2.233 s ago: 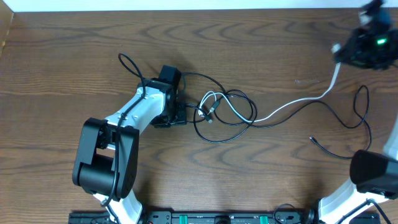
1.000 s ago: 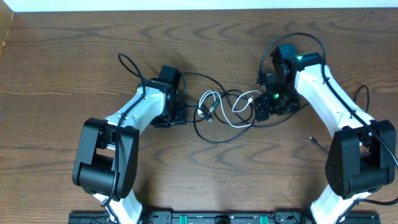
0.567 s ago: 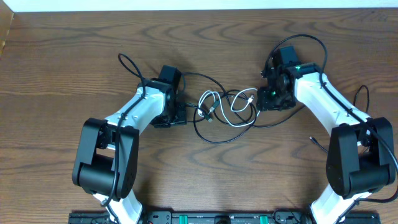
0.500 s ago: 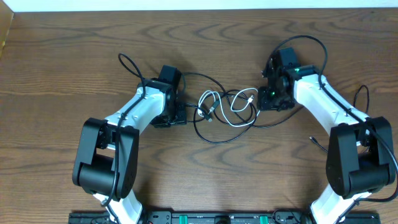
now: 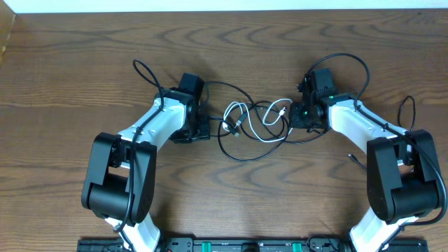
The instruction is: Untangle cables
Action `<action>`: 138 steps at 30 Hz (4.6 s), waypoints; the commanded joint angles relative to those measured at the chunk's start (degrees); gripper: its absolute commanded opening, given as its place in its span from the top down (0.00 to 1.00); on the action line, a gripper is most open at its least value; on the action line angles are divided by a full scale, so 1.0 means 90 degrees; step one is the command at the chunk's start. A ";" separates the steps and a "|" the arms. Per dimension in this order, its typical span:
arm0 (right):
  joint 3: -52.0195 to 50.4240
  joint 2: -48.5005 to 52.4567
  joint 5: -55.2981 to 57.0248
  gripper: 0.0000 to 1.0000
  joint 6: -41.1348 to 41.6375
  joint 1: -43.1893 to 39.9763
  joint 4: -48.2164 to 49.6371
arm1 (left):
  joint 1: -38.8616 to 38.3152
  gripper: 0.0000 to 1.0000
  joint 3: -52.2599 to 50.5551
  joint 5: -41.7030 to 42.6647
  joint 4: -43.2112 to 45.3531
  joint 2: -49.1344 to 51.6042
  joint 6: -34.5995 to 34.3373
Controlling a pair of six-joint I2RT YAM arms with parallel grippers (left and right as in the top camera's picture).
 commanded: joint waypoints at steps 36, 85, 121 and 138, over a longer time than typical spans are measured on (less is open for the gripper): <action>0.1778 -0.5758 0.0940 0.99 -0.2220 -0.0430 -0.0787 | 0.0034 0.43 -0.0044 -0.0124 0.0017 0.0112 -0.0015; 0.6720 0.0311 0.0002 0.99 -0.2759 -0.1579 -0.7419 | 0.0034 0.43 -0.0046 -0.0124 0.0044 0.0112 -0.0015; 0.6538 0.2739 -0.0758 0.24 -0.2448 -0.0721 -0.6343 | 0.0034 0.43 -0.0044 -0.0126 0.0085 0.0112 -0.0015; 0.6513 0.2739 -0.0787 0.01 -0.2450 -0.0296 -0.8019 | 0.0034 0.43 -0.0046 -0.0126 0.0090 0.0112 -0.0015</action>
